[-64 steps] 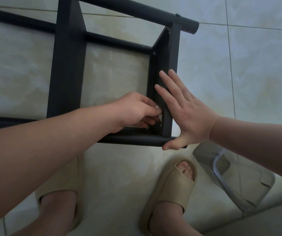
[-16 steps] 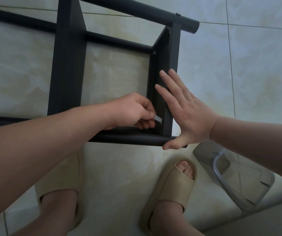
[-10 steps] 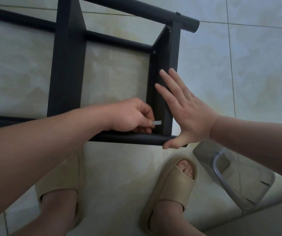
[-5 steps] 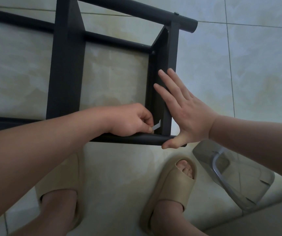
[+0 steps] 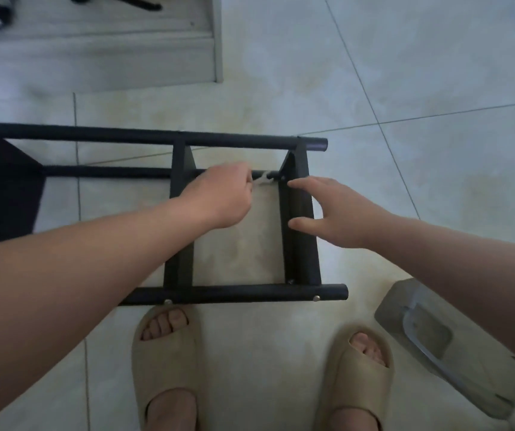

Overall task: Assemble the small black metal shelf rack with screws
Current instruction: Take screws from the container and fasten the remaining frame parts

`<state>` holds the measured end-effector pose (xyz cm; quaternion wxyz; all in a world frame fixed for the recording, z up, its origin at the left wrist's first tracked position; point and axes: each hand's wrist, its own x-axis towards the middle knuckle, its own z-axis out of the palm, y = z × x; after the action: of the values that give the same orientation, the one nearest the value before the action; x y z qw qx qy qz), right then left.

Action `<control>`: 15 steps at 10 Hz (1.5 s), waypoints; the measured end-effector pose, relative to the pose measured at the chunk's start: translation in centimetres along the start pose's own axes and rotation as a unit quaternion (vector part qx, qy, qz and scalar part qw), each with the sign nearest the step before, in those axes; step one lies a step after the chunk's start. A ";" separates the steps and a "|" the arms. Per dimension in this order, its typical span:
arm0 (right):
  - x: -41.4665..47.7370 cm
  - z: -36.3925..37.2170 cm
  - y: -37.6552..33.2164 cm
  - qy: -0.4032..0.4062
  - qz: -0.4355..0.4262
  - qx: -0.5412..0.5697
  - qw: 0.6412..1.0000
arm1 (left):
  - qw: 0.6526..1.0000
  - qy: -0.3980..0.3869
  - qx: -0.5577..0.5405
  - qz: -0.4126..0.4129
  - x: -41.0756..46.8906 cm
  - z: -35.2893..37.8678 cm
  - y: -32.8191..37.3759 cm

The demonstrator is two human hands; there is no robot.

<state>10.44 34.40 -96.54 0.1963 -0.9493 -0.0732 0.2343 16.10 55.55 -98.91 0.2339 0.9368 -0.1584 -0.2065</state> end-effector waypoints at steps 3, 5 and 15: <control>9.2 -4.1 1.7 -0.022 0.060 -0.071 0.995 | 0.994 0.028 0.070 -0.076 10.3 -3.0 -1.2; 12.4 -3.8 3.6 -0.036 0.067 -0.078 0.994 | 0.987 0.026 0.072 -0.140 14.0 -2.0 -4.9; -24.3 6.3 -9.6 0.132 0.125 -0.050 0.982 | 0.989 -0.030 0.059 -0.136 -22.3 0.4 7.1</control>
<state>-14.38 39.69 -87.63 0.1258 -0.9821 0.0610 0.1259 -4.84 58.18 -88.67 0.1427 0.9551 -0.0489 -0.2549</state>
